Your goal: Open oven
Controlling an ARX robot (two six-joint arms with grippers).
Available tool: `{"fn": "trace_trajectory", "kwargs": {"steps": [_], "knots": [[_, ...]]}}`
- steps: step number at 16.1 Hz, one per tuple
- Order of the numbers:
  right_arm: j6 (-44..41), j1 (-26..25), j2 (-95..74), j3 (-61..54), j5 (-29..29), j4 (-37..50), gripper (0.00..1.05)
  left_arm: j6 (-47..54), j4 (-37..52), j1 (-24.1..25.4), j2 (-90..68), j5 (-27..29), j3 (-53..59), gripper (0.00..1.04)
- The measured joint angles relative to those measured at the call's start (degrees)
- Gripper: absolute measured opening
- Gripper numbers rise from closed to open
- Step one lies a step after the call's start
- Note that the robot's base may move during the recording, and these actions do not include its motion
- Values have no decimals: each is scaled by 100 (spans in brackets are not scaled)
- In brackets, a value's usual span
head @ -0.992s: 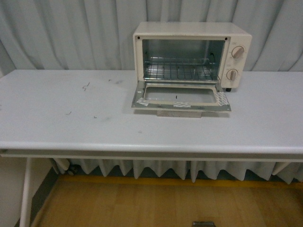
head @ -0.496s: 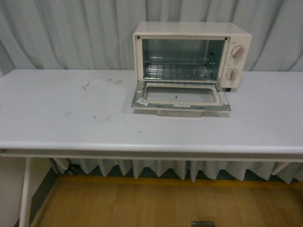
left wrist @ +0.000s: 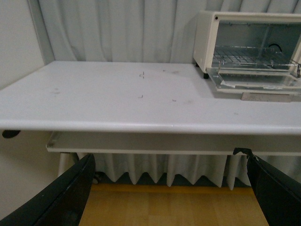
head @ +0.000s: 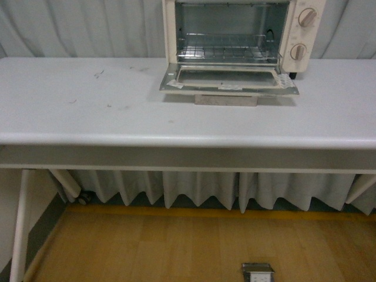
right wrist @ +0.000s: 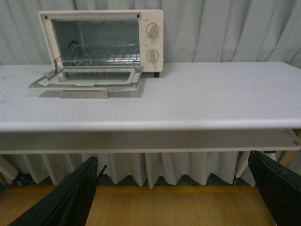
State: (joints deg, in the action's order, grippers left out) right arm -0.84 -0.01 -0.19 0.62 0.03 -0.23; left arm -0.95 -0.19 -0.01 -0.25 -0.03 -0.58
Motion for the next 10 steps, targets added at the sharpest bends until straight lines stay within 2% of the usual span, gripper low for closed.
{"fn": "trace_trajectory", "kwargs": {"steps": [10], "knots": [[0, 0, 0, 0, 0, 0, 98, 11, 2, 0, 0, 9, 0, 98]]}}
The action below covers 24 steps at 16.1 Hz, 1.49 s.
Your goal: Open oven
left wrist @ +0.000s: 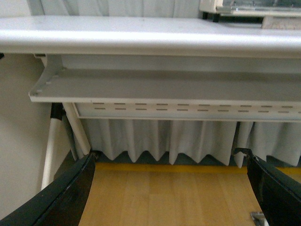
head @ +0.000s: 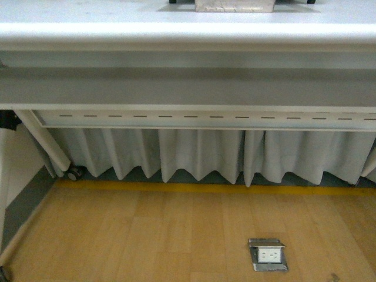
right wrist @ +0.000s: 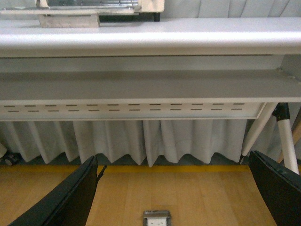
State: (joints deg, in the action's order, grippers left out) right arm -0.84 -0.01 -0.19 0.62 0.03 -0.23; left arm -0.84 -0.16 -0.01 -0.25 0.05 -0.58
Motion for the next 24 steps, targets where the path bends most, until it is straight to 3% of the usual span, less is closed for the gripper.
{"fn": "trace_trajectory", "kwargs": {"steps": [24], "knots": [[0, 0, 2, 0, -2, -4, 98, 4, -13, 0, 0, -4, 0, 98]]}}
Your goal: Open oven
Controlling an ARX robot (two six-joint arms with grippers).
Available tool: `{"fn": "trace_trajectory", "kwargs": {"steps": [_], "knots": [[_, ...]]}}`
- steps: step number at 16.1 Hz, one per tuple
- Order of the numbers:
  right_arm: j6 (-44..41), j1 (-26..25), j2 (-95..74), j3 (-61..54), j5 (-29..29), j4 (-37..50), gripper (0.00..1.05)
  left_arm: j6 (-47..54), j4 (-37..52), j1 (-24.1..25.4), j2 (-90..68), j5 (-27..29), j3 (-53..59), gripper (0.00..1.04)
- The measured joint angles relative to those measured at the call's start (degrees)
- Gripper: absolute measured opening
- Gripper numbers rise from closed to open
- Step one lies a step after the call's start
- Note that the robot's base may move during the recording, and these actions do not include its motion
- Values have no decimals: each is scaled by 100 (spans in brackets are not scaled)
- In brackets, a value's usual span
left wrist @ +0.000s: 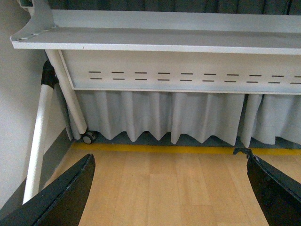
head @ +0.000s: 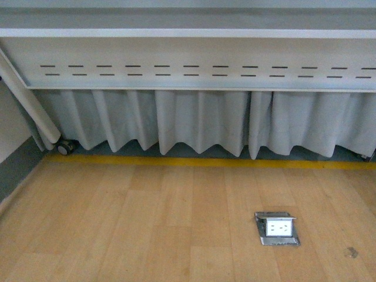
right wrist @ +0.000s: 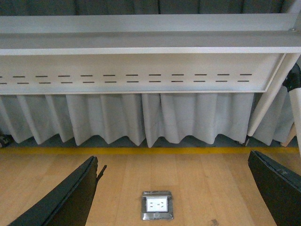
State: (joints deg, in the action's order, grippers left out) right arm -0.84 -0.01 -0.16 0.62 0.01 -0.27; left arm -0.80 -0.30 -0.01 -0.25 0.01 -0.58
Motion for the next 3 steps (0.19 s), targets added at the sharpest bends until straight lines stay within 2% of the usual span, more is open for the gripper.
{"fn": "trace_trajectory", "kwargs": {"steps": [3], "knots": [[0, 0, 0, 0, 0, 0, 98, 0, 0, 0, 0, 0, 0, 98]]}}
